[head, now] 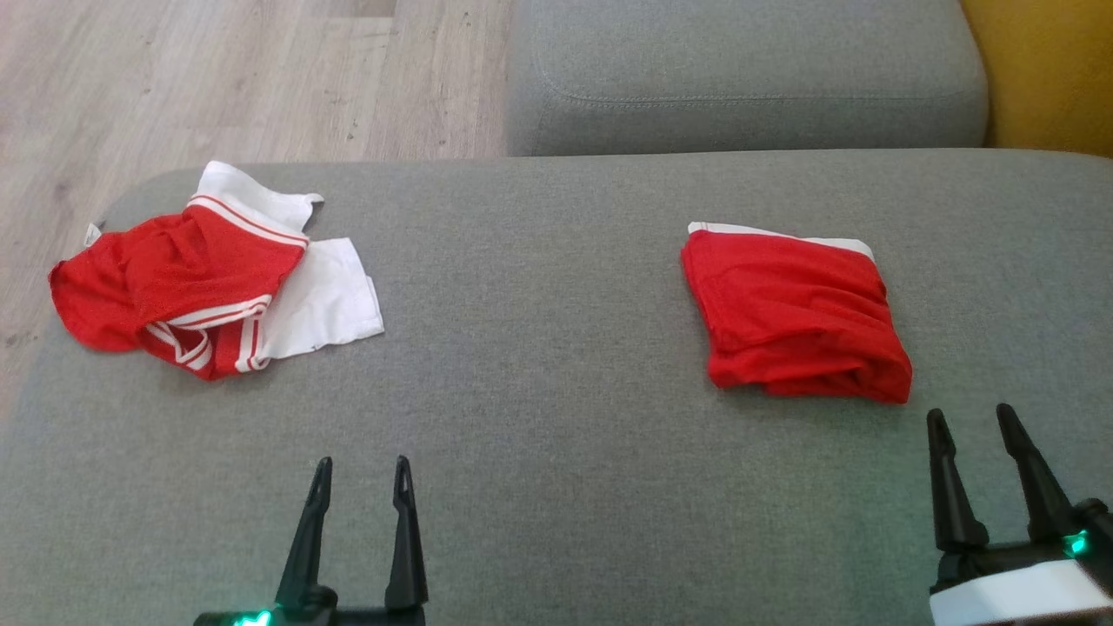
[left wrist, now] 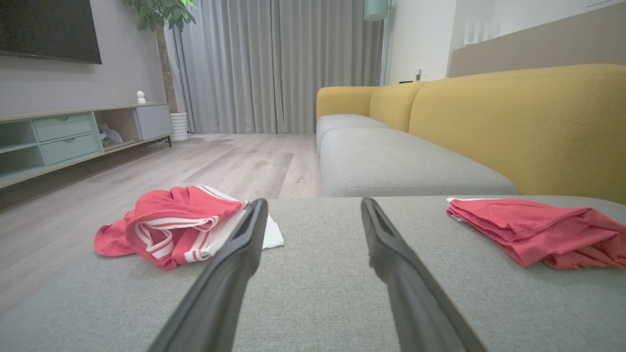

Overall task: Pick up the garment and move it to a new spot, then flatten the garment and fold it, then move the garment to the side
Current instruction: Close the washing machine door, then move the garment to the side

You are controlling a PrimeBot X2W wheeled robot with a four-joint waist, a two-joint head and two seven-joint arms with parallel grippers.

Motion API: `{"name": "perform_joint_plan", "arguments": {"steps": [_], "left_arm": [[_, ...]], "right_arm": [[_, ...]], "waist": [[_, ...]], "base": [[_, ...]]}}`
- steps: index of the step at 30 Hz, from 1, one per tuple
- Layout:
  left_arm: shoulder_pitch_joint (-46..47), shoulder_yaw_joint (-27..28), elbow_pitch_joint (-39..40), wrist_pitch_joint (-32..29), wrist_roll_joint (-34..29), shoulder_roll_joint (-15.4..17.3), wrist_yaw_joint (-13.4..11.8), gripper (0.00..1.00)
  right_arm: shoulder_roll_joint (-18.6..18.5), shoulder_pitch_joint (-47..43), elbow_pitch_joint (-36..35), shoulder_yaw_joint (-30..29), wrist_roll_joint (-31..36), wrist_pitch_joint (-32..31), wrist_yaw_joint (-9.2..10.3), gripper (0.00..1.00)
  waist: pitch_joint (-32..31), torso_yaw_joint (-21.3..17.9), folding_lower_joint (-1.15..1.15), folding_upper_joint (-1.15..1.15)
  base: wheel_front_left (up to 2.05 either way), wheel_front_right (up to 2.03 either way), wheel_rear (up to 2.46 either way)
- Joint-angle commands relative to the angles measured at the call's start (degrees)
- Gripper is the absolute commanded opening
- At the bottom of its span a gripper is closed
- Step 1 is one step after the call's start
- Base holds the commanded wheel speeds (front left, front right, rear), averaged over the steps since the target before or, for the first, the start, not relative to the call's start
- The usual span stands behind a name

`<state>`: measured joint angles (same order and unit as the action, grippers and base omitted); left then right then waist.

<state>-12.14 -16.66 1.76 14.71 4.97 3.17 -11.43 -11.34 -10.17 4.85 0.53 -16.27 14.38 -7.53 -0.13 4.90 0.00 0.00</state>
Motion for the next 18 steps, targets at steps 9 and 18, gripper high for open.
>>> {"name": "perform_joint_plan", "arguments": {"steps": [9, 18], "left_arm": [[1.34, 2.41, 2.03, 0.29, 0.11, -0.29, -1.28, 1.00], [0.40, 3.42, 1.79, 0.29, 0.82, -0.29, -1.71, 1.00]], "right_arm": [[-1.24, 1.70, -1.54, 2.24, 2.16, 0.62, 0.04, 1.00], [-0.92, 1.80, -0.89, 2.96, 3.12, 0.62, 0.04, 1.00]], "waist": [[-0.46, 0.13, 0.00, 0.00], [-1.48, -0.39, 0.00, 0.00]], "base": [[0.00, 0.00, 0.00], [0.00, 0.00, 0.00]]}}
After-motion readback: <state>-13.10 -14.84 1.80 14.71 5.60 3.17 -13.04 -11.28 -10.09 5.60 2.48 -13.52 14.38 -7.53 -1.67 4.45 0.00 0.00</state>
